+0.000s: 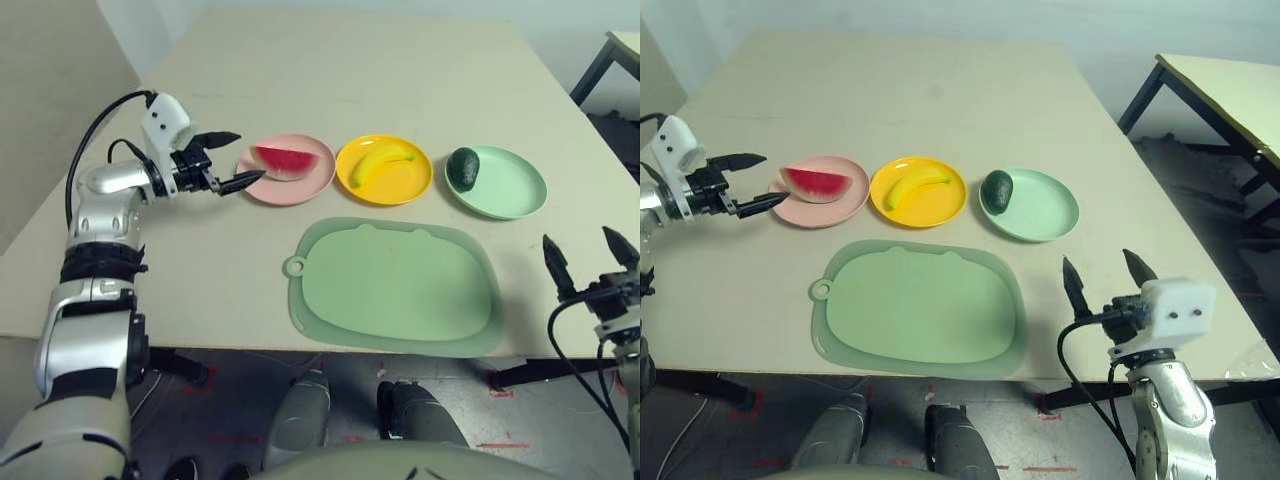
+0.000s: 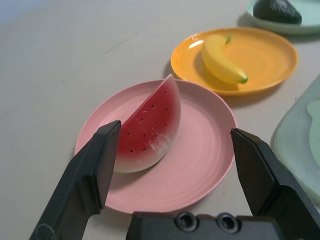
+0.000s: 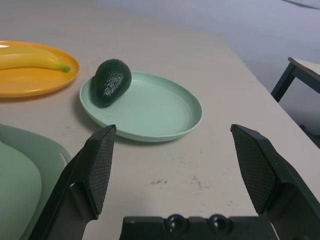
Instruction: Place the fruits into color-matched plates.
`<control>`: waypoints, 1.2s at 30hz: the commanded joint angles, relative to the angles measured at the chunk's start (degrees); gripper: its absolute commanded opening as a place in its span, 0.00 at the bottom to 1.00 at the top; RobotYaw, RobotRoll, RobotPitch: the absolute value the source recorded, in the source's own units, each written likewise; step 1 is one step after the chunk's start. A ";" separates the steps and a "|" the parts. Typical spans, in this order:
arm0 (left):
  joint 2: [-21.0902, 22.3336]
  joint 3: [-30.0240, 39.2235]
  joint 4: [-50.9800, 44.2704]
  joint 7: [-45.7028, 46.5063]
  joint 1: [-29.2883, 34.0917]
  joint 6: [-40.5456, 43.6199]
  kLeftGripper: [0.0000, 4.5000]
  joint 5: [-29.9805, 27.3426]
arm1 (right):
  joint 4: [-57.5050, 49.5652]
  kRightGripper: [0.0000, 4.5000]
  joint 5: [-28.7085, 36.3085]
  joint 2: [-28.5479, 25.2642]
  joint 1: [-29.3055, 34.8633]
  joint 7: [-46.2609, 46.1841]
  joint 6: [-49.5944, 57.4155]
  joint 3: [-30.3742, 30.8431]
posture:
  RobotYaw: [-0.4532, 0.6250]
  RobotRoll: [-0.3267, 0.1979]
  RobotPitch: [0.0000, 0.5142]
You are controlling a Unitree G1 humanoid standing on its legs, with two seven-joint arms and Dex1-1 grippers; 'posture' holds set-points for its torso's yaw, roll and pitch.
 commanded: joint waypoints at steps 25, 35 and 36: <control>-6.78 6.39 -26.06 24.30 26.79 11.09 1.00 -5.09 | 2.22 1.00 6.55 0.59 -1.37 -0.74 -0.29 -4.91 | 0.69 0.62 0.28; -7.06 6.63 -27.27 26.70 26.48 11.90 1.00 -5.27 | -1.27 1.00 13.86 3.01 1.90 1.39 0.77 -6.08 | 0.70 0.62 0.26; -6.99 6.63 -27.42 26.80 26.38 12.01 1.00 -5.31 | -1.13 1.00 14.83 3.53 2.52 2.07 -0.06 -6.69 | 0.70 0.62 0.26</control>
